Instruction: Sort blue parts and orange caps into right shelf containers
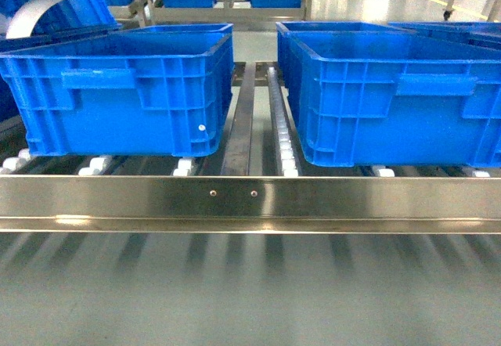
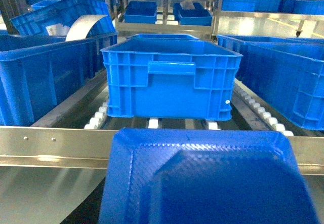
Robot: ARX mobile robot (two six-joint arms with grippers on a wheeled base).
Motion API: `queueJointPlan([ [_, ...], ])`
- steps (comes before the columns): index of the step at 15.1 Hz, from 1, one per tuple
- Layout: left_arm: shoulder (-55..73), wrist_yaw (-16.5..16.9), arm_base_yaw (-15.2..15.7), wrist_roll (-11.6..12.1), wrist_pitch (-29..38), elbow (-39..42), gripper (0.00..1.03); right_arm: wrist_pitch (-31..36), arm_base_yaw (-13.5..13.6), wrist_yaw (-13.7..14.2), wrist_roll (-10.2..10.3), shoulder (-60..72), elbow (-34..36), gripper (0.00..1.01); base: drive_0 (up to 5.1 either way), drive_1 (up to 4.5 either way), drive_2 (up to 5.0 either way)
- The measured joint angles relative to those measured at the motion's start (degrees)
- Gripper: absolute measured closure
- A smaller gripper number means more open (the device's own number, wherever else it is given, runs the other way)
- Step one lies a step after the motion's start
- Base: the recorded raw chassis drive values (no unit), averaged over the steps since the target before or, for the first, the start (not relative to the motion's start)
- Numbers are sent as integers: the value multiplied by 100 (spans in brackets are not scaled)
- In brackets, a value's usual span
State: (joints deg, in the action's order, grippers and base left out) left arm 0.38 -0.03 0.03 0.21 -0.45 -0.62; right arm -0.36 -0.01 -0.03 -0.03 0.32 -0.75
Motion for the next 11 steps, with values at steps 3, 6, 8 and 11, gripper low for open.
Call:
queueJointPlan([
  [3, 0, 0, 0, 0, 0, 0, 61, -2, 0, 0, 0, 0, 0, 59, 0, 433, -433],
  [6, 0, -2, 0, 0, 4, 0, 61, 9, 0, 0, 0, 0, 0, 59, -1, 431, -433],
  [8, 0, -2, 0, 0, 2, 0, 61, 11, 0, 0, 0, 0, 0, 59, 7, 439, -424],
  [11, 0, 2, 0, 0, 2, 0, 61, 4, 0, -2, 0, 0, 0, 59, 0, 431, -432],
])
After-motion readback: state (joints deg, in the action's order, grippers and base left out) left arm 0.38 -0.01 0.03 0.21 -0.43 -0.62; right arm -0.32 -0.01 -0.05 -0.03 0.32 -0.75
